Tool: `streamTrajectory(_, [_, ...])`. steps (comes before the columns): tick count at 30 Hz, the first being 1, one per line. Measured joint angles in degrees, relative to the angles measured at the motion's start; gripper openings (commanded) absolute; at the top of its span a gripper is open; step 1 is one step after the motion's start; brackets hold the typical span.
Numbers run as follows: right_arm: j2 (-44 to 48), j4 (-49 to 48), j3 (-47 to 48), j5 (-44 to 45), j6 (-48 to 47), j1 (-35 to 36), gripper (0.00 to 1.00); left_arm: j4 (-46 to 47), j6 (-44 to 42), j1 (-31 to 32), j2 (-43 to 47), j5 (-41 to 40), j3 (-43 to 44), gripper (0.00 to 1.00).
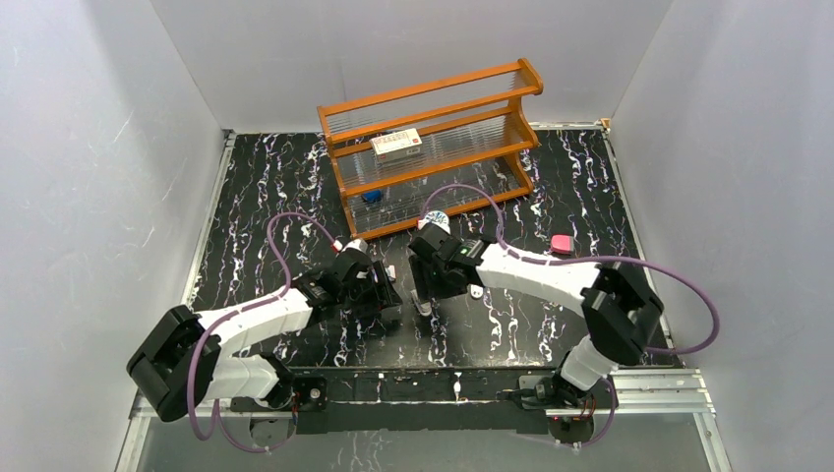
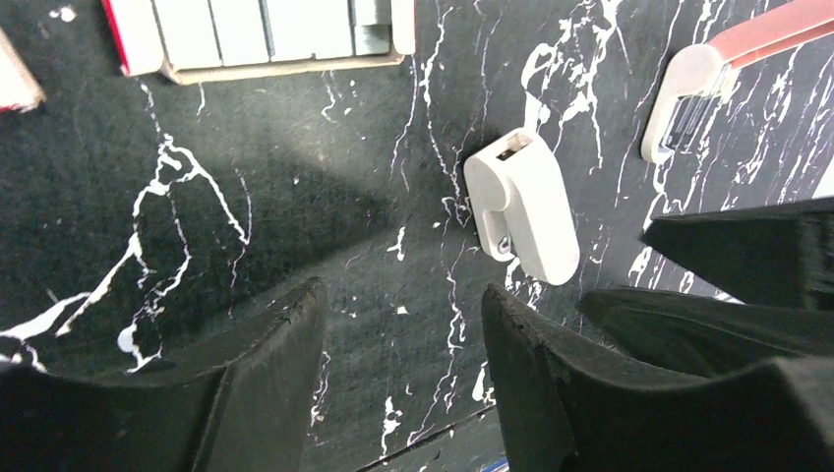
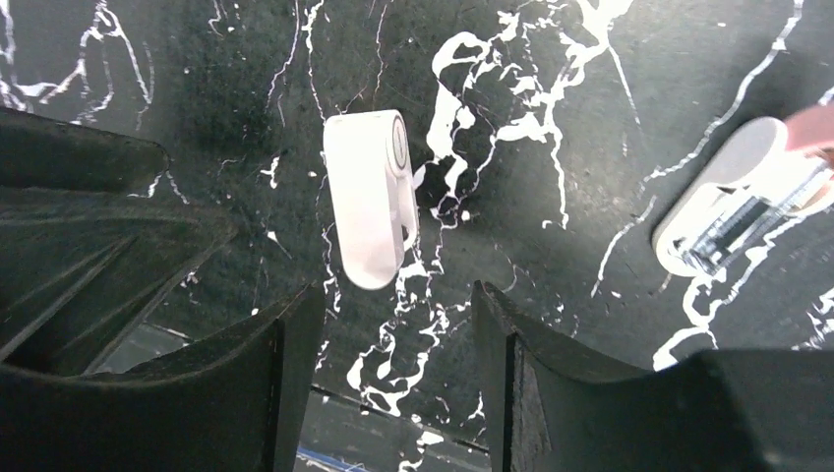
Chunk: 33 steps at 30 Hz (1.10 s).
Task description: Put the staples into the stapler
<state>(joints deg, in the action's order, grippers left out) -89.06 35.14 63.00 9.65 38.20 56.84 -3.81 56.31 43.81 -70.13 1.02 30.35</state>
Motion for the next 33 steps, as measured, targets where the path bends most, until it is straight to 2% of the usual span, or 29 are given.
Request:
streamTrajectory(4, [-4.2,-2.3,0.0,-2.0,-1.3,0.2,0.59,1.9,-0.2,-0.1,-1.1,0.1,0.0,0.51])
streamTrajectory(11, [-7.9,-3.3,0.5,-3.5,-2.4,1.0,0.33,7.2,-0.7,-0.2,-3.9,2.6,-1.1,0.41])
streamTrajectory(13, [-8.3,-3.1,1.0,-3.5,-2.6,1.1,0.29,8.8,-0.9,-0.2,-4.7,3.4,-1.7,0.41])
streamTrajectory(23, [-7.0,-4.8,0.2,-4.5,-0.1,1.0,0.25,18.6,-1.2,-0.2,-8.0,10.5,-3.8,0.44])
streamTrajectory(33, [-3.2,-8.8,-3.6,-11.6,3.4,-1.7,0.24,27.7,0.0,-0.2,-12.7,15.0,-5.6,0.16])
